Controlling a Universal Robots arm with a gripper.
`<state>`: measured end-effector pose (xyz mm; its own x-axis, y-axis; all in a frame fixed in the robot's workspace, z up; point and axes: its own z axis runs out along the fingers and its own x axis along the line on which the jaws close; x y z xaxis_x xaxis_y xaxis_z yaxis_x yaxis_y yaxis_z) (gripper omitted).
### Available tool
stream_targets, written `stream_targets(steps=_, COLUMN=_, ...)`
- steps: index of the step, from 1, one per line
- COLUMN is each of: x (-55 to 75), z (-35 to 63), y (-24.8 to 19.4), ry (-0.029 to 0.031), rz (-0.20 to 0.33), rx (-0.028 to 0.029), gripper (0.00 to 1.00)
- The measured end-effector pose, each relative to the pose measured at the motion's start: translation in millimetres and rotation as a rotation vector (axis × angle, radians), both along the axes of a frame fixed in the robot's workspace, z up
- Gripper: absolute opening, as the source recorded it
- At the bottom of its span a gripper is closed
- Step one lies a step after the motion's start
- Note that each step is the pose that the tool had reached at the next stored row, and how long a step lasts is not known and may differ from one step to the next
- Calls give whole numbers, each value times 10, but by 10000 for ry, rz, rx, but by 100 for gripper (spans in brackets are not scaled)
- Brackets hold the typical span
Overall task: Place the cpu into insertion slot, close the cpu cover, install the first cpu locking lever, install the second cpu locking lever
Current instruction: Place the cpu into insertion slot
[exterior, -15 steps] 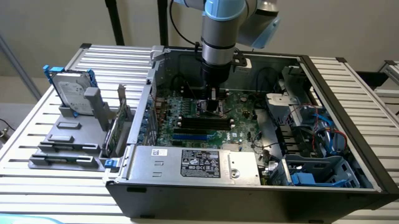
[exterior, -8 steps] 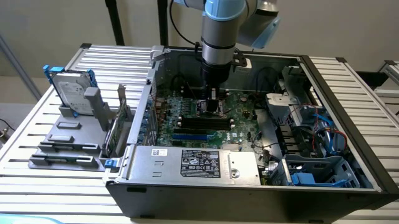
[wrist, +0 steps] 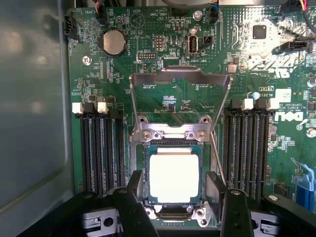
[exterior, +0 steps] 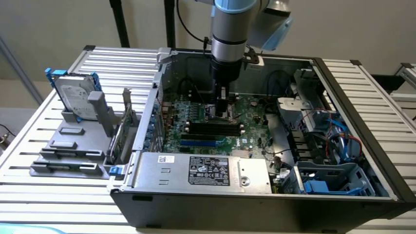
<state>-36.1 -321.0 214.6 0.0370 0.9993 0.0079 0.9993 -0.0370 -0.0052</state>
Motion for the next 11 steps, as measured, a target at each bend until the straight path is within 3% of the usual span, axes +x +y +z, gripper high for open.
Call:
stream_targets(steps=2, x=-1, z=39, y=-1, ry=15, rz=-1, rx=-1, gripper=60)
stream_targets(steps=5, x=-31, z=66, y=-6, ry=21, rz=1, rx=7, gripper=42)
stream_targets(steps=6, x=-52, z=70, y=-10, ry=22, rz=-1, rx=11, gripper=42)
stream_targets(steps=11, x=-249, z=89, y=-26, ry=23, rz=0, rx=21, gripper=18)
